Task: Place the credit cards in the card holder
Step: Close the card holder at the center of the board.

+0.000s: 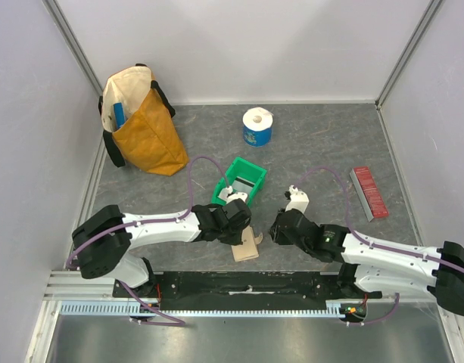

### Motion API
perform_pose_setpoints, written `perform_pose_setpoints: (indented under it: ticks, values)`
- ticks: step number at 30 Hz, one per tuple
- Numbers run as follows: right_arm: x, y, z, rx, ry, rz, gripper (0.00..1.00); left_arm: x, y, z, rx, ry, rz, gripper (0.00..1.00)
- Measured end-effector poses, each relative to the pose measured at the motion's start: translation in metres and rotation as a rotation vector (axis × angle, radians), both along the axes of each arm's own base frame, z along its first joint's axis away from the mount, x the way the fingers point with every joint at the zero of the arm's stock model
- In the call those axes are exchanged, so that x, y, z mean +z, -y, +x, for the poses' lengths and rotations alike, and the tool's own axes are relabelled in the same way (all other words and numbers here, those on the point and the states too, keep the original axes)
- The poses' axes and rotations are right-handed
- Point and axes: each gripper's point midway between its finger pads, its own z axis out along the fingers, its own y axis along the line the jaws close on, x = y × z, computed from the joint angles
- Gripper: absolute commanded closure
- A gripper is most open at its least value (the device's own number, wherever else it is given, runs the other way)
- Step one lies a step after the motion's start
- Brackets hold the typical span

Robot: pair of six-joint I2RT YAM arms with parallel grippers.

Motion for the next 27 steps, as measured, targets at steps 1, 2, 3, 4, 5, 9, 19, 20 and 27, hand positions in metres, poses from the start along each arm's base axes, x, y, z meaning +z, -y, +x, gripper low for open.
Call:
perform_pose_setpoints:
  ticks: [1,2,3,4,5,9,19,20,27]
  values:
    - [-0.002,0.001,0.0,-0.002,-0.006,-0.002,0.78,-0.001,0.001,0.0,-0.002,-0.003,-0.001,0.98]
    - [-0.005,0.003,0.001,-0.005,-0.014,-0.003,0.78,-0.002,0.002,0.0,-0.003,-0.004,-0.002,0.98]
    - [-0.008,0.004,0.002,-0.004,-0.021,-0.006,0.79,-0.003,0.002,0.0,-0.003,-0.006,-0.002,0.98]
    - [-0.011,0.004,0.002,-0.003,-0.03,-0.007,0.79,-0.004,0.003,0.0,-0.004,-0.008,-0.001,0.98]
    - [-0.013,0.003,0.002,0.001,-0.039,-0.009,0.8,-0.005,0.004,0.0,-0.005,-0.009,-0.003,0.98]
    - [-0.026,-0.005,-0.001,0.034,-0.076,-0.015,0.8,-0.005,0.006,0.0,-0.007,-0.007,-0.01,0.98]
    - [-0.036,-0.025,-0.004,0.114,-0.105,0.011,0.8,-0.007,0.009,0.001,-0.009,-0.006,-0.015,0.98]
    - [-0.035,-0.027,-0.005,0.122,-0.103,0.015,0.8,-0.007,0.009,0.001,-0.009,-0.005,-0.016,0.98]
    - [-0.031,-0.035,-0.006,0.165,-0.094,0.042,0.8,-0.007,0.011,0.001,-0.011,-0.003,-0.021,0.98]
